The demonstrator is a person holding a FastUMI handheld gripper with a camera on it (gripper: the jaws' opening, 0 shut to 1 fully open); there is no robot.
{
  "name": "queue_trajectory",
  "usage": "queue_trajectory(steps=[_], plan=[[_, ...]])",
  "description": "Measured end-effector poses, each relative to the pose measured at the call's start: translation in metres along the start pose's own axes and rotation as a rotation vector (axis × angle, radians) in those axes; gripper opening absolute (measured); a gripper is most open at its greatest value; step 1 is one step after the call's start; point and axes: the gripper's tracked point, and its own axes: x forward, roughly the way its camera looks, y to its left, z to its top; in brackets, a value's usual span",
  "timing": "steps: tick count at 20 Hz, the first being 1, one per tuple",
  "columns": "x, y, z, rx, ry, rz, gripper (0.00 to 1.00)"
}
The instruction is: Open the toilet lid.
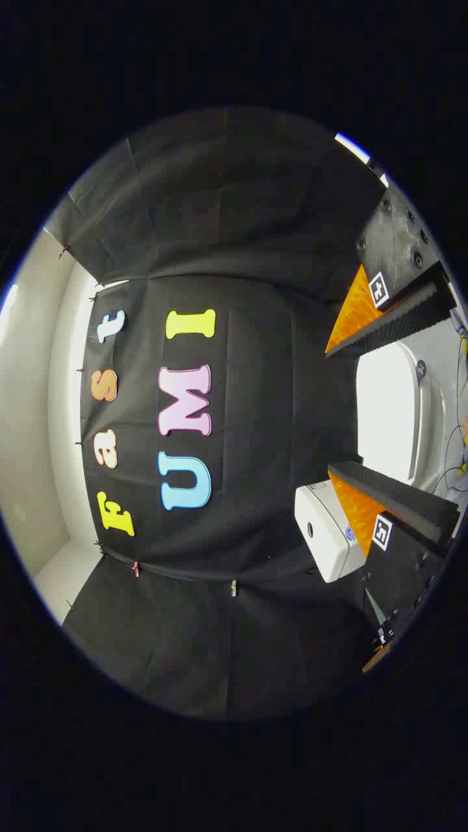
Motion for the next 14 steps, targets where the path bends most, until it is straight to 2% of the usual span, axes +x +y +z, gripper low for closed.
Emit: queue_trajectory(steps=[14], plan=[[-0.004,-0.0016,0.0031,0.012,-0.001,-0.007,0.99]])
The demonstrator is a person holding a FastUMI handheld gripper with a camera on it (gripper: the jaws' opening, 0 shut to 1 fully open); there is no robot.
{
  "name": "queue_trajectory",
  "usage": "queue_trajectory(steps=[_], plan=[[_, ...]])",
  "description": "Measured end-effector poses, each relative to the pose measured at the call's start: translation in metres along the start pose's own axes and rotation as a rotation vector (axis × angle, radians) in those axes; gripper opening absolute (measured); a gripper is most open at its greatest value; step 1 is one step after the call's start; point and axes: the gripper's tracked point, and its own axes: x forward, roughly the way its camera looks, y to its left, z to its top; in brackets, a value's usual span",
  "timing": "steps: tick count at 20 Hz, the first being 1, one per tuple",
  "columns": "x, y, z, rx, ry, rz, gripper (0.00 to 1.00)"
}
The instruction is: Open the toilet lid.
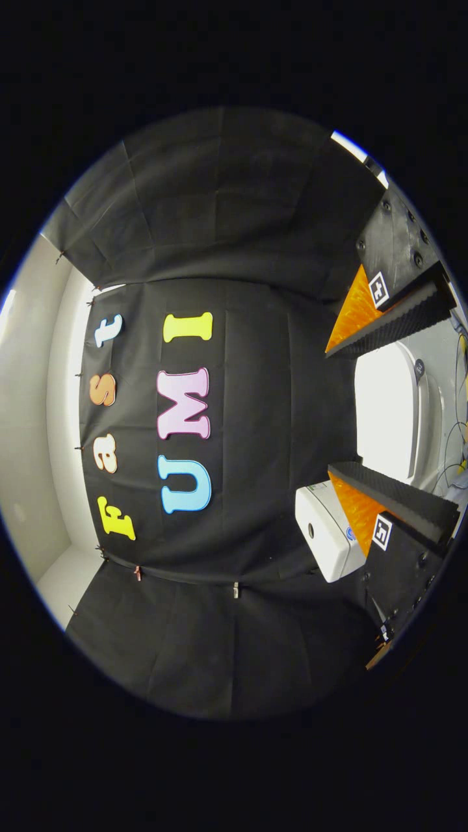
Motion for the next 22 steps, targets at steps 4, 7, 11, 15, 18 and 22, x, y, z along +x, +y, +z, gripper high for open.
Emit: queue_trajectory(steps=[4,7,11,15,18,22], plan=[[-0.001,0.001,0.001,-0.011,-0.005,0.008,0.99],[-0.002,0.001,0.002,-0.01,-0.01,0.005,0.99],[-0.001,-0.002,0.001,0.01,-0.013,0.005,0.99],[0.002,-0.013,-0.003,0.059,-0.01,0.004,0.99],[0.011,-0.028,-0.014,0.117,0.015,0.0,0.99],[0.035,-0.064,-0.039,0.232,0.055,-0.028,0.99]])
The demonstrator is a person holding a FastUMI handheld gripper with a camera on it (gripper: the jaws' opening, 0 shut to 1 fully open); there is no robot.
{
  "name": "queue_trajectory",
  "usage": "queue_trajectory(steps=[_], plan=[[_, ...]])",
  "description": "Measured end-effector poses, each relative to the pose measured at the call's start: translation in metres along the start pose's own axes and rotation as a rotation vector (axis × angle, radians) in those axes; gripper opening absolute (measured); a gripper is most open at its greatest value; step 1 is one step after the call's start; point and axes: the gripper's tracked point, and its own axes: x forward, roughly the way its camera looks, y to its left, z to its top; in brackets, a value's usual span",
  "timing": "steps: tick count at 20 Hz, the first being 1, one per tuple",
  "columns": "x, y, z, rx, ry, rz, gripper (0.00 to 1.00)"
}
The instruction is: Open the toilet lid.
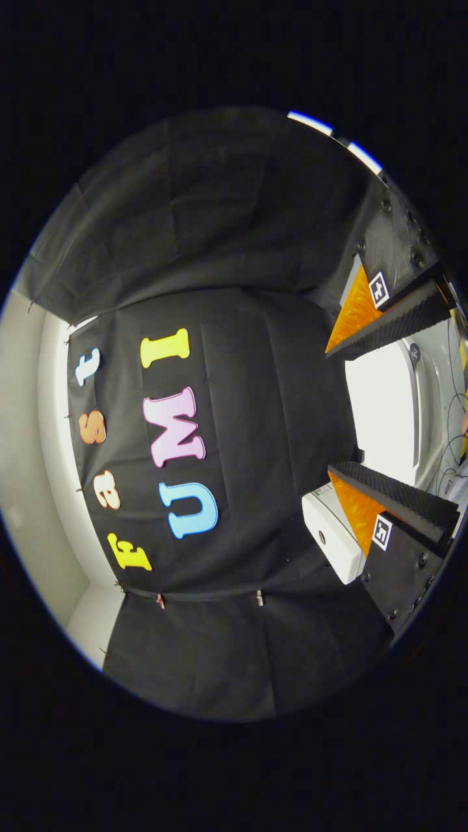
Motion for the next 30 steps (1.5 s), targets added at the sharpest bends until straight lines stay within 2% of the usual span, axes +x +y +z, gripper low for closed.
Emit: queue_trajectory(steps=[9,15,21,30], plan=[[0.075,-0.102,-0.087,0.329,0.175,-0.044,0.99],[0.121,-0.153,-0.175,0.508,0.324,-0.068,0.98],[0.134,-0.179,-0.251,0.623,0.419,-0.095,0.99],[0.132,-0.192,-0.346,0.775,0.527,-0.096,0.97]])
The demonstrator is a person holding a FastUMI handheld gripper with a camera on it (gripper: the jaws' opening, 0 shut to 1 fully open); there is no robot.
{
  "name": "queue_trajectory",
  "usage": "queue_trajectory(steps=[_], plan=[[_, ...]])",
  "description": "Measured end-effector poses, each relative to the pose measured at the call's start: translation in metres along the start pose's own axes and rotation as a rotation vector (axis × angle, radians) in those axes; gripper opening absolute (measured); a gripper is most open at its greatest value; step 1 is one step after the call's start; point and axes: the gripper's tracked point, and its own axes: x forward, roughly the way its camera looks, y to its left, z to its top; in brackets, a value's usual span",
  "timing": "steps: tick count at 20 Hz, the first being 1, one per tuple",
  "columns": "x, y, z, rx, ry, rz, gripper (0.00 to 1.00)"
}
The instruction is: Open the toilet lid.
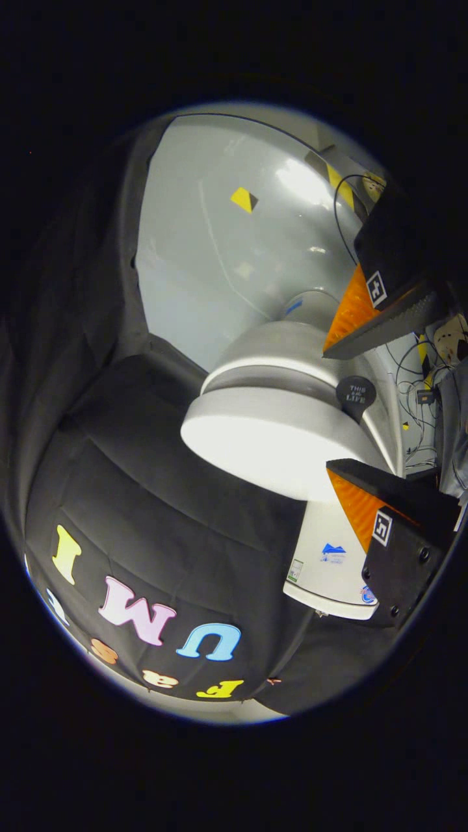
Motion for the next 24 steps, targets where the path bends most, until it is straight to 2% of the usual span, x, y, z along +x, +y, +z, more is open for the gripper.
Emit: queue_trajectory(steps=[3,5,6,7,10,11,13,18,20,22,23,24], plan=[[0.012,-0.011,-0.016,0.045,0.032,0.008,0.96],[0.016,-0.008,-0.023,0.05,0.047,0.043,0.96],[0.019,-0.005,-0.024,0.056,0.049,0.061,0.88],[0.023,-0.004,-0.026,0.061,0.055,0.074,0.85],[0.036,-0.003,-0.042,0.086,0.087,0.102,0.85],[0.041,-0.007,-0.045,0.089,0.095,0.089,0.69],[0.042,-0.003,-0.047,0.111,0.087,0.113,0.37],[0.039,0.0,-0.033,0.126,0.048,0.138,0.37],[0.042,-0.003,-0.037,0.141,0.057,0.135,0.21],[0.027,-0.001,-0.028,0.16,0.044,0.157,0.22],[0.049,-0.004,-0.035,0.138,0.055,0.138,0.13],[0.043,-0.001,-0.038,0.11,0.044,0.126,0.05]])
